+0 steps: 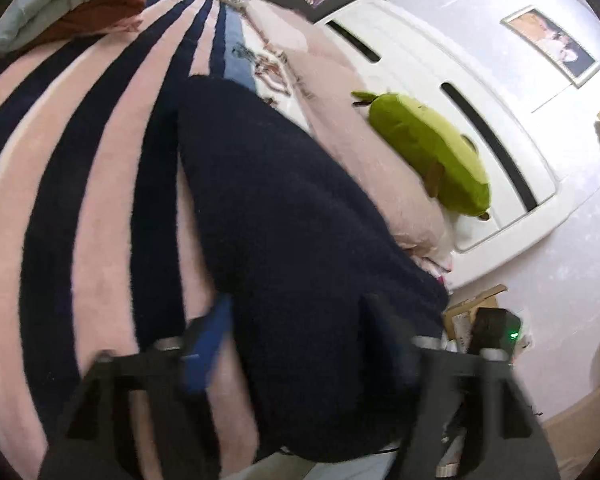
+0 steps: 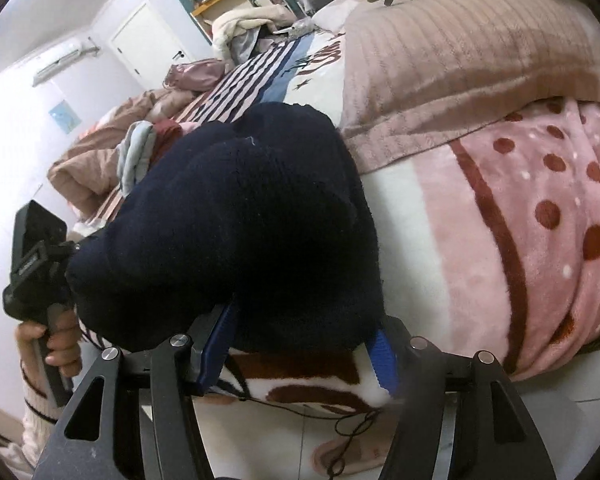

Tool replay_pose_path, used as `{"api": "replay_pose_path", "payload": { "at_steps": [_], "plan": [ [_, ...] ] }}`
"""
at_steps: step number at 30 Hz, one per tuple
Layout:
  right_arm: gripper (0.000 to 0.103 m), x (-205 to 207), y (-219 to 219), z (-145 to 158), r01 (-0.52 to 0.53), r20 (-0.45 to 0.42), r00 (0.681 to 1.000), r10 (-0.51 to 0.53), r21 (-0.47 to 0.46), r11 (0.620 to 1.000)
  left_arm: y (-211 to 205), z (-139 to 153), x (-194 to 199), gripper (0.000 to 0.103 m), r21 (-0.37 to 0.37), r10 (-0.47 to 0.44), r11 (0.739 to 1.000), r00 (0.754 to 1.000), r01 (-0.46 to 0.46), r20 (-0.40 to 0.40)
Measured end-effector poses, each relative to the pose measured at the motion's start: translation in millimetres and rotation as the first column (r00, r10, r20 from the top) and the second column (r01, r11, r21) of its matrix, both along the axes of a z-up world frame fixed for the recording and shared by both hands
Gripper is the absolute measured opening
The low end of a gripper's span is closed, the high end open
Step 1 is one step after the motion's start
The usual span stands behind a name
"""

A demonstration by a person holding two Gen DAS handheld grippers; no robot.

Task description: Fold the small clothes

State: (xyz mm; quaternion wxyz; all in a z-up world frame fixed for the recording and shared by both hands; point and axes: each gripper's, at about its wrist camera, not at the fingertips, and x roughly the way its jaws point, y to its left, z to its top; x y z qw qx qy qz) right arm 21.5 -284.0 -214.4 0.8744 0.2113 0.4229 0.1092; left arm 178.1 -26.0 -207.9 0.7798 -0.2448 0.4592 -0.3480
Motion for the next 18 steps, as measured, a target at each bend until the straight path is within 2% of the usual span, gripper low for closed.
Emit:
{"api": "replay_pose_path", "payload": {
  "at_steps": [1,5,8,10,13,15,18],
  "plan": [
    [0.057,1,-1,0,0.002,-0.005,1.000,-0.002,0.010,1.000,-3,-3,5,0.089,0.018,-0.006,1.000,1.000,0.006,-0.008],
    [0.056,0,-9,3,0.006,-0.013,1.000,-0.006,0.049,0.999,-8,-14,17,0.089,-0.079,-0.017,0.997,0.998,0.012,-0.068],
    [0.056,-6,-22,11,0.016,0.014,1.000,-0.018,0.093,0.996,-20,-16,19,0.088,-0.074,-0.034,0.997,0.997,0.029,-0.064],
    [0.056,-12,-32,18,0.027,0.041,0.999,-0.032,0.123,0.992,-21,-15,20,0.066,-0.076,-0.003,0.997,0.997,-0.002,-0.076],
    [0.057,-21,-45,29,0.047,0.076,0.995,-0.056,0.114,0.992,-18,-10,15,0.045,-0.074,0.045,0.996,0.996,-0.050,-0.076],
    [0.058,-24,-52,31,0.068,0.086,0.993,-0.078,0.113,0.991,-17,-1,6,0.040,-0.052,0.050,0.997,0.998,-0.052,-0.042],
    [0.059,-25,-57,29,0.070,0.079,0.994,-0.081,0.134,0.988,-8,10,-2,0.038,-0.056,0.050,0.997,0.998,-0.051,-0.026]
  ]
}}
